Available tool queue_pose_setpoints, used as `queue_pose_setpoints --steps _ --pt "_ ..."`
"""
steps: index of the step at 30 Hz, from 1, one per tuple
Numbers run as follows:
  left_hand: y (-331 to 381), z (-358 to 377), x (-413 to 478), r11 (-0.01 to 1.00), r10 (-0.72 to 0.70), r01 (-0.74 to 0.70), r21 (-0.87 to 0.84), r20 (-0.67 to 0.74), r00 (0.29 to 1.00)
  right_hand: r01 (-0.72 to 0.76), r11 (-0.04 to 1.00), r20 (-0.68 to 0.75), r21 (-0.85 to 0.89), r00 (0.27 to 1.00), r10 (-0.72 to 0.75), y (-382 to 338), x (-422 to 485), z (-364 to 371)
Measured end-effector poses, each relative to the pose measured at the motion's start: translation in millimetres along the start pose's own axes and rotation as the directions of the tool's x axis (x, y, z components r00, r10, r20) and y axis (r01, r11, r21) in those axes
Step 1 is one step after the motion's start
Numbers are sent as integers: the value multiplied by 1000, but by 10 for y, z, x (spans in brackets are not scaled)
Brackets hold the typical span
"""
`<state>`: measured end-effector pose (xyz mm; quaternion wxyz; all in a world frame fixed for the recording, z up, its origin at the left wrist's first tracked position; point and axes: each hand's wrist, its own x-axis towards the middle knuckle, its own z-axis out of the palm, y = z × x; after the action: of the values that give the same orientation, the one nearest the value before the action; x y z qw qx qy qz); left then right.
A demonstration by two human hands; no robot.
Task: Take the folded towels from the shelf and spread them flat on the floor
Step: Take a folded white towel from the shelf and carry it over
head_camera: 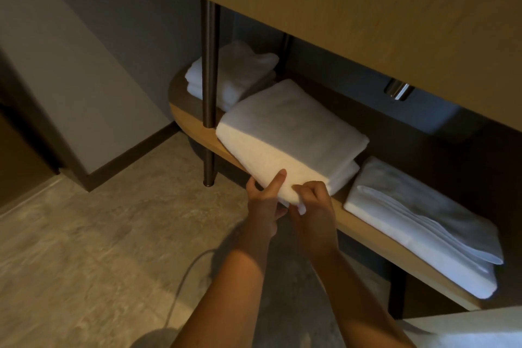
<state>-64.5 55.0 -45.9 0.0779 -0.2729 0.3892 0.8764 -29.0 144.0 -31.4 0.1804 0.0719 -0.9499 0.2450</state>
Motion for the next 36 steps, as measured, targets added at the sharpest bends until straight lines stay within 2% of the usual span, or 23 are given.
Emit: queue_pose_setpoints --steps 5,8,10,13,16,19,23,25,27,30,32,36 --pt "-52 -74 -51 1000 -8 7 -29 -28 1000 85 994 99 66 991 -91 -81 -134 -111" --pt "-34 -163 -62 998 -15 10 -70 -71 997 -34 976 157 215 988 -1 -91 -176 -170" --pt "-3 -226 -78 997 -10 4 -77 -81 997 -63 963 175 264 984 17 -85 -204 -207" --pt "26 -348 -130 998 43 -44 -39 -36 998 22 940 104 340 993 -60 -77 -262 -244" --pt "41 -502 -202 996 90 -90 0 -5 996 24 974 53 224 998 -37 -106 -225 -242" --pt "64 -651 -275 994 109 -109 0 -49 993 73 985 37 154 996 -79 -146 -215 -203" --pt "74 -830 -384 991 130 -129 19 -85 988 76 955 40 288 995 -91 -164 -364 -141" --pt "51 -904 -445 982 189 -188 23 -64 980 12 939 28 344 999 -23 -171 -437 -117" --pt "51 -958 -509 966 257 -256 34 -38 966 -117 924 39 364 993 110 -193 -487 -69" --pt "107 -1023 -564 949 304 -302 90 -16 953 -305 879 15 367 946 323 -230 -437 -16" --pt "159 -1062 -587 945 315 -312 97 -17 949 -412 791 68 452 901 429 -257 -363 -3" --pt "215 -1114 -644 942 322 -317 108 -36 946 -459 669 155 585 873 463 -284 -310 73"
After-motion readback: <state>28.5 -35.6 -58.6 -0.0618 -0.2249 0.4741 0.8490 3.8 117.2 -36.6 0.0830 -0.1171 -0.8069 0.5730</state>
